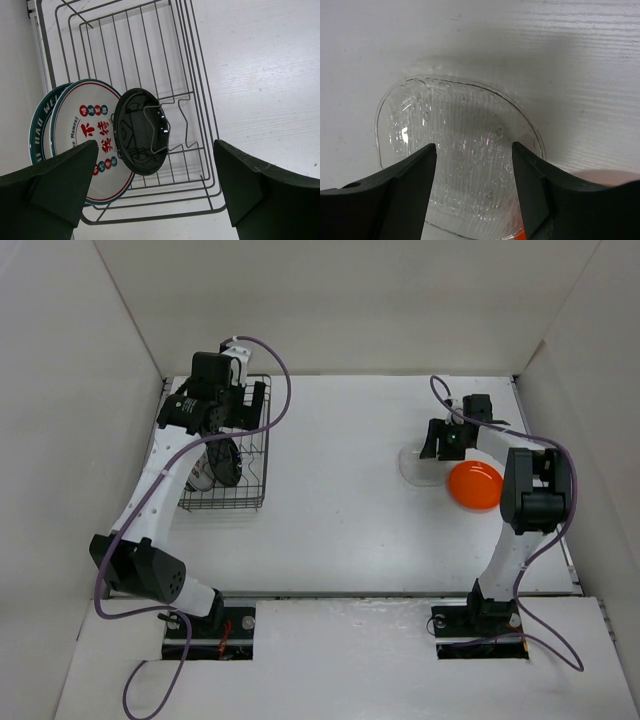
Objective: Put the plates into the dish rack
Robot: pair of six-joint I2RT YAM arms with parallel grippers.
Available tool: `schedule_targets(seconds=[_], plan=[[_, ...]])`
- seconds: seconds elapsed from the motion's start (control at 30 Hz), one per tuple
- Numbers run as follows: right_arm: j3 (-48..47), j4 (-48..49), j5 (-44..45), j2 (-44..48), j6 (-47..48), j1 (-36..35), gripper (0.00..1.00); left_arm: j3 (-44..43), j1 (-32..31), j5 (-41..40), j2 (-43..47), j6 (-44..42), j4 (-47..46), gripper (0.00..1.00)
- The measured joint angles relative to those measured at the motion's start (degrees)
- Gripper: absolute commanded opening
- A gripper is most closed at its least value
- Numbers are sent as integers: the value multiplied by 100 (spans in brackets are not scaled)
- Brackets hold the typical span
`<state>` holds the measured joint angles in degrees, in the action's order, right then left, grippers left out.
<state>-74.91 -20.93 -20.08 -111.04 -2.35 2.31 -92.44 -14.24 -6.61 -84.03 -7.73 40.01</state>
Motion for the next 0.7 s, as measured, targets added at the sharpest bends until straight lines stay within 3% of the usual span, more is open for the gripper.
schedule_targets(seconds=[0.5,0.7], plan=[[-157,-109,-197,70,2,-136,74,-7,0,61,0,-35,42,100],[-581,-155,-101,-407,-7,-507,74,-7,0,68,7,-61,59,100]])
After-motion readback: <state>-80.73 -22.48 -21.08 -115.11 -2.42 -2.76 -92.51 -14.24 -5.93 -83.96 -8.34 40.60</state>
